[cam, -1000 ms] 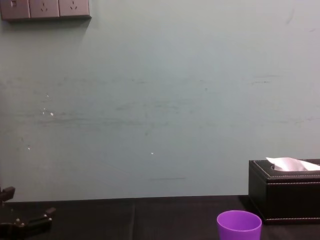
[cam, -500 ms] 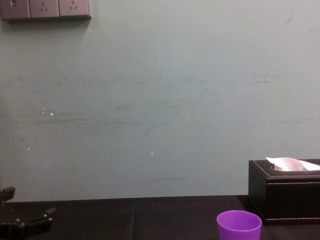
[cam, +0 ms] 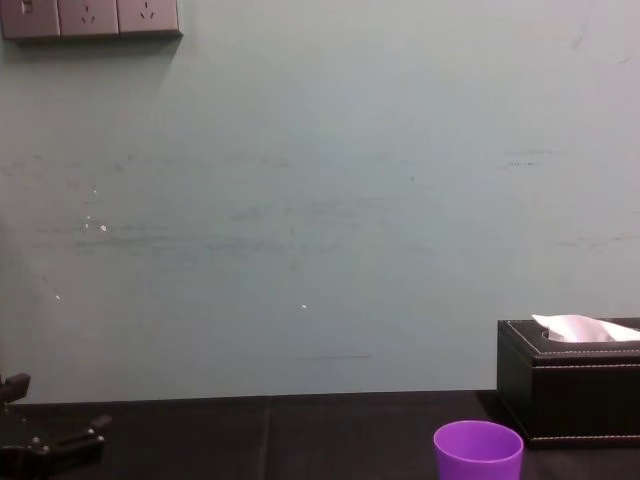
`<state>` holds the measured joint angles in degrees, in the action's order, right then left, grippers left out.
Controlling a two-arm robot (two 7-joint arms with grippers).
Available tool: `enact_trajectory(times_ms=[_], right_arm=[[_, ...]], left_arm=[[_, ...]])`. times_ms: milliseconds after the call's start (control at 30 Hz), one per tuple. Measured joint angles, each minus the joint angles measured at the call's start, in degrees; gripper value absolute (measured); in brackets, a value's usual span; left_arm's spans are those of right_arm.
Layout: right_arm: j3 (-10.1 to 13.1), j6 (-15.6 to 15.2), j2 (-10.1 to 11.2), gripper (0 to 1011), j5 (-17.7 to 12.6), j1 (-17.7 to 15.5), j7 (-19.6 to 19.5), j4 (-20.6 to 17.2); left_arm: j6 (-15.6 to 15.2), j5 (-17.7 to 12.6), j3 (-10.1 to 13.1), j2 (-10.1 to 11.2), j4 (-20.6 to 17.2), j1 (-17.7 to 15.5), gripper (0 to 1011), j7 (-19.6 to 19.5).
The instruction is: Stack the three plastic cups sequentially using one hand.
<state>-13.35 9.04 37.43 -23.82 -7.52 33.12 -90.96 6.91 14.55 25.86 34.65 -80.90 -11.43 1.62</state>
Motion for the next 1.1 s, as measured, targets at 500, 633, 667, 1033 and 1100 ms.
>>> enact_trajectory(times_ms=[500,633,667,1033,1100], right_arm=[[-1.46,-0.57,-1.0,1004,0.77,2.49,0.07,1.21],[-1.95,-0.79,-1.38,1004,0.87,3.25,0.06,1.73],[-2.04,-0.86,-1.44,1004,0.87,3.41,0.06,1.82],[-3.56,-1.98,-2.51,1004,1.02,5.7,0.12,3.57],[-3.78,-2.34,-2.68,1004,0.74,6.08,0.29,3.83]], left_arm=[[0.0,0.0,0.0,0.0,0.0,0.0,1010,0.0],[0.0,0.0,0.0,0.0,0.0,0.0,1010,0.0],[0.0,0.0,0.0,0.0,0.0,0.0,1010,0.0],[0.0,0.0,0.0,0.0,0.0,0.0,1010,0.0],[0.0,0.0,0.0,0.0,0.0,0.0,1010,0.0]])
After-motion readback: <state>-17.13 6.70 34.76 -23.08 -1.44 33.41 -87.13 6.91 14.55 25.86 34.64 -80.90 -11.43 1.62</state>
